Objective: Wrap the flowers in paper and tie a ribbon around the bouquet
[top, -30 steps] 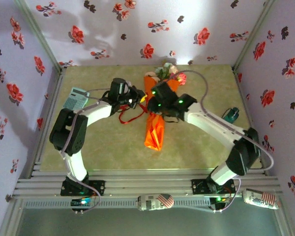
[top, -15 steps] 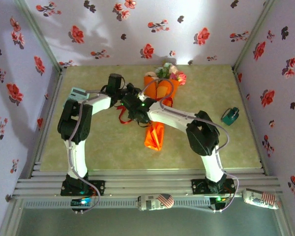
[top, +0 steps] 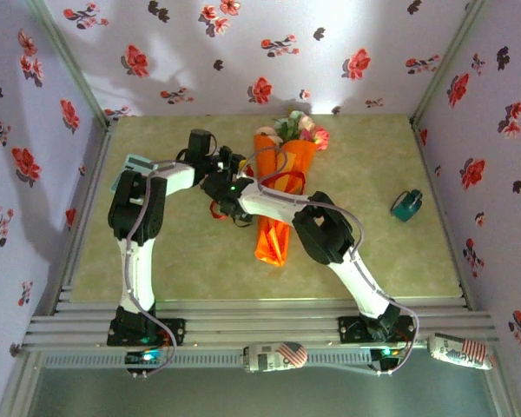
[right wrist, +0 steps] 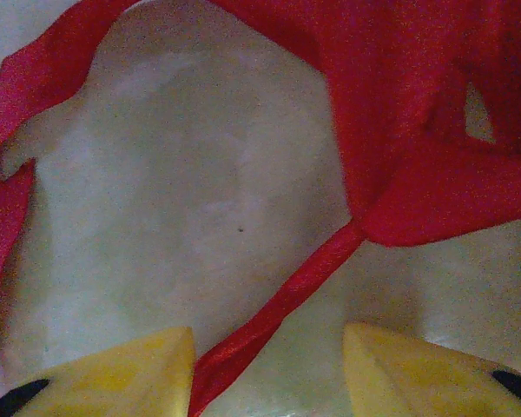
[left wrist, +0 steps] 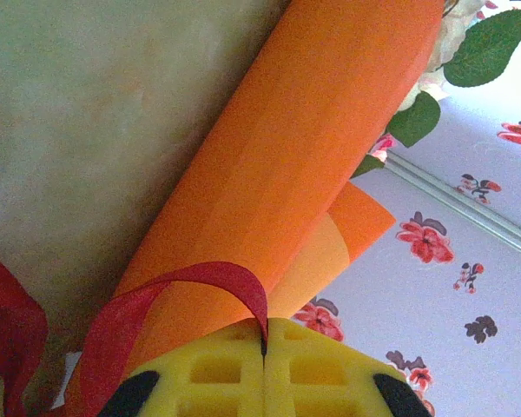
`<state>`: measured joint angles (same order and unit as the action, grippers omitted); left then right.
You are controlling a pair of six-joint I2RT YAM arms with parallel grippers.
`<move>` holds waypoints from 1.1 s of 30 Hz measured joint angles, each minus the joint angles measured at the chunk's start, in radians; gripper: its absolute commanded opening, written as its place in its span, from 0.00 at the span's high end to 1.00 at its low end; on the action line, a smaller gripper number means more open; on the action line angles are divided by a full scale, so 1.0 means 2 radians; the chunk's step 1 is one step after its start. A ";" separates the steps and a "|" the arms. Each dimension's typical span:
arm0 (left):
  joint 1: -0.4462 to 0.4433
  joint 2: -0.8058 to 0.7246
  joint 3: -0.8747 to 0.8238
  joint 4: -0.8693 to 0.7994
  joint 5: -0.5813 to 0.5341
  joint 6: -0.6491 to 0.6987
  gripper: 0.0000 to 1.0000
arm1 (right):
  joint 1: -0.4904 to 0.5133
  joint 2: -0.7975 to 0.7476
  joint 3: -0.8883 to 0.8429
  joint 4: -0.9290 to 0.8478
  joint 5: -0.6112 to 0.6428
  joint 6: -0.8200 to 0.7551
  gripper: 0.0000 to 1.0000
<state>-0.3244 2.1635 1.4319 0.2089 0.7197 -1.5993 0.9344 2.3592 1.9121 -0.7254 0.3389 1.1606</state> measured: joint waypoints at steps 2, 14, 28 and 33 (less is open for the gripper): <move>0.000 0.001 0.001 0.000 0.000 -0.002 1.00 | 0.000 0.009 0.014 -0.010 0.002 0.001 0.78; 0.000 0.001 0.005 0.004 0.000 -0.009 1.00 | -0.003 -0.031 -0.016 -0.010 -0.042 -0.060 1.00; -0.001 0.001 0.006 -0.002 -0.002 -0.009 1.00 | -0.061 -0.278 -0.078 -0.034 -0.245 -0.211 1.00; -0.006 0.000 0.005 -0.005 -0.005 -0.009 1.00 | -0.094 -0.289 -0.083 -0.085 -0.289 -0.251 1.00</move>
<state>-0.3363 2.1643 1.4425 0.1986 0.7094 -1.6169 0.7464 1.7821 1.7470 -0.8951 -0.2390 0.6586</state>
